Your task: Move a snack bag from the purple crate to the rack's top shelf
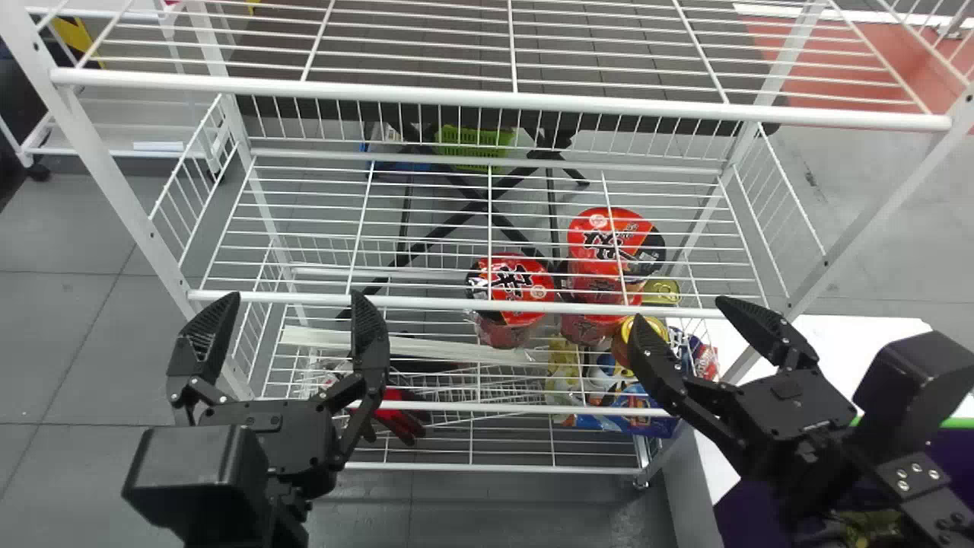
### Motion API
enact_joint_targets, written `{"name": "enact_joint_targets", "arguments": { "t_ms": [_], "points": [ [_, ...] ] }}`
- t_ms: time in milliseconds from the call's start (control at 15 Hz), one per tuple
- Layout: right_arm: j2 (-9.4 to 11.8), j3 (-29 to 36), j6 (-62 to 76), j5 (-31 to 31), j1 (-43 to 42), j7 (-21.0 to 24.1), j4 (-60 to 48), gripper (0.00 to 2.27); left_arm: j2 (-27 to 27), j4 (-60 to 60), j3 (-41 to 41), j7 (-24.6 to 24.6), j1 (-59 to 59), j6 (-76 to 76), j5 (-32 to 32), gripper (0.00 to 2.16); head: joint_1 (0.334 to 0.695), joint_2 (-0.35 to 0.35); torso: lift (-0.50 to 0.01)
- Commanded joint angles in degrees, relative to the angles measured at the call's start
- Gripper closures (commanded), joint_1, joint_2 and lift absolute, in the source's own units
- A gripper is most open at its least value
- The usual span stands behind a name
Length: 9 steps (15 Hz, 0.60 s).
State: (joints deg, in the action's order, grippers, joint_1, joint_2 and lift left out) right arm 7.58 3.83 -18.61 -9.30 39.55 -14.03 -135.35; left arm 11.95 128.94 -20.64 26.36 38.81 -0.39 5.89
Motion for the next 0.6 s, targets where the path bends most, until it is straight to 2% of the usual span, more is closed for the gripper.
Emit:
{"name": "enact_joint_targets", "arguments": {
  "t_ms": [0,533],
  "points": [
    [-0.02,0.03,0.01,0.07,0.0,-0.12,0.0,0.14,0.0,0.0,-0.02,0.01,-0.05,-0.18,0.0,0.09,0.695,-0.073,-0.339],
    [0.15,-0.14,-0.16,0.07,-0.35,-0.03,0.35,0.14,0.09,0.18,0.07,0.01,-0.23,0.0,0.0,0.09,0.695,-0.072,-0.371]
  ]
}}
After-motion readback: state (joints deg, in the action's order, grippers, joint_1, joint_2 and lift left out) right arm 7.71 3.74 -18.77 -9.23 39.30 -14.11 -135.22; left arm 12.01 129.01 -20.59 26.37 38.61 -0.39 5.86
